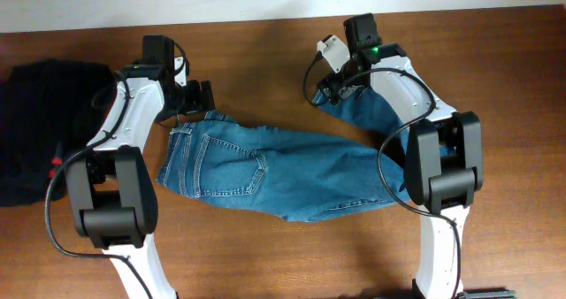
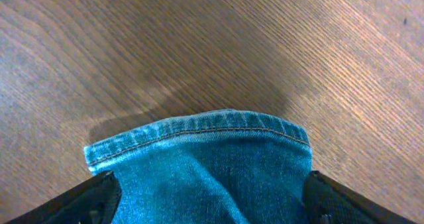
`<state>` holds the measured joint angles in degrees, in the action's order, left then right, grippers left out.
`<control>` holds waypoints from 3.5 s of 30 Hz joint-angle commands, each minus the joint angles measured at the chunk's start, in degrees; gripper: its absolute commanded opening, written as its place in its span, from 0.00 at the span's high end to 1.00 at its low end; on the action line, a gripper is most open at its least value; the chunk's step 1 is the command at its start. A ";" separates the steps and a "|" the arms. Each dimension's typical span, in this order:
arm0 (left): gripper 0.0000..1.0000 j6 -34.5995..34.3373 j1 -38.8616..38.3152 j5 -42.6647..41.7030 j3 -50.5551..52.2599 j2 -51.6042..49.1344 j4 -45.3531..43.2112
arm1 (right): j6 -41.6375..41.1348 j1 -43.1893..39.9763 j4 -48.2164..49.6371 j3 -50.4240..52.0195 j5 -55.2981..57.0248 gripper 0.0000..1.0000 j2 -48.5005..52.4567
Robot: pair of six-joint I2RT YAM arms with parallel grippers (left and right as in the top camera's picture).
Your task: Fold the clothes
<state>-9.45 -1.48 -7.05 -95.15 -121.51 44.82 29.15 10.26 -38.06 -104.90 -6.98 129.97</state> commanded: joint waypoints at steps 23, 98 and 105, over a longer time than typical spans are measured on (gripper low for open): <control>0.73 6.75 0.15 -0.61 -0.90 -0.35 7.72 | 0.44 -1.38 -0.26 -1.25 3.17 0.22 0.96; 0.36 -36.22 3.85 -3.96 -1.29 0.20 15.19 | 0.42 -1.75 0.35 -1.88 2.71 0.96 0.92; 0.35 -36.39 3.85 -3.69 -1.25 -1.42 15.19 | 0.42 -1.75 0.35 -1.88 2.71 0.96 0.90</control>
<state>-44.91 2.48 -11.66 -95.88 -121.58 60.14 29.95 8.86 -37.82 -105.23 -4.12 130.04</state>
